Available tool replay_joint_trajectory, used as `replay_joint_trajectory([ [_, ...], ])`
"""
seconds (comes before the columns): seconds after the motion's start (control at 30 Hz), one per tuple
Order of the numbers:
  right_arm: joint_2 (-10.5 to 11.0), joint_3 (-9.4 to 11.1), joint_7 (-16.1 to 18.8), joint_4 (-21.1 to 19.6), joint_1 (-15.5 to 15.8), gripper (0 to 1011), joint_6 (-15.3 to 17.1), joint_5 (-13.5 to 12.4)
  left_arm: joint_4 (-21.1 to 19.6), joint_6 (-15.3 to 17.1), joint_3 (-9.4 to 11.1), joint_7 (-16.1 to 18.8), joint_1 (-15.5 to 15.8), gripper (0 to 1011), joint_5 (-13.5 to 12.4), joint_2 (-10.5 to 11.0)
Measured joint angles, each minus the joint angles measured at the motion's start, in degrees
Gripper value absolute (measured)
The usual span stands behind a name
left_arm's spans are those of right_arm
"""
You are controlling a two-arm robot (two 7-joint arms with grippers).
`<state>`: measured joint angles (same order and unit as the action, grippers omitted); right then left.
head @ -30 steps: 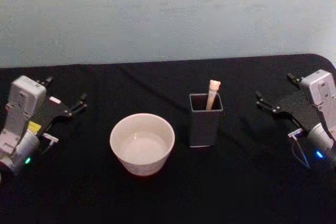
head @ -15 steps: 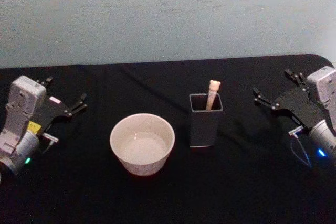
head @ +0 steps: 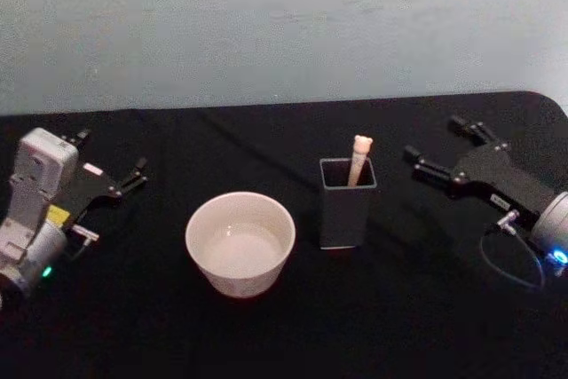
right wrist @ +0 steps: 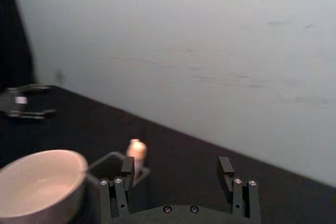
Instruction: Pick up the stirring spoon with one hand, stir inside the cup, then place it back in its original position.
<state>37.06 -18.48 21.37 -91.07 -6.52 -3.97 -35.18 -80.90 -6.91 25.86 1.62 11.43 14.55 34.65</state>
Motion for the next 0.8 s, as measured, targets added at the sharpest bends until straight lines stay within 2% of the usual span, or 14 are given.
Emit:
replay_joint_trajectory([
  [0.2,-0.41,-0.55,6.91,0.97,-1.30,1002,3.49,-3.68,0.00,0.00,0.00,0.00,0.00,1001,0.00,0.00],
  [0.4,-1.64,-2.35,10.62,4.04,-4.27,1000,5.53,-4.07,0.00,0.00,0.00,0.00,0.00,1001,0.00,0.00],
  [0.8,-5.35,-5.09,12.01,10.20,-9.76,1002,6.41,-2.76,0.00,0.00,0.00,0.00,0.00,1001,0.00,0.00],
])
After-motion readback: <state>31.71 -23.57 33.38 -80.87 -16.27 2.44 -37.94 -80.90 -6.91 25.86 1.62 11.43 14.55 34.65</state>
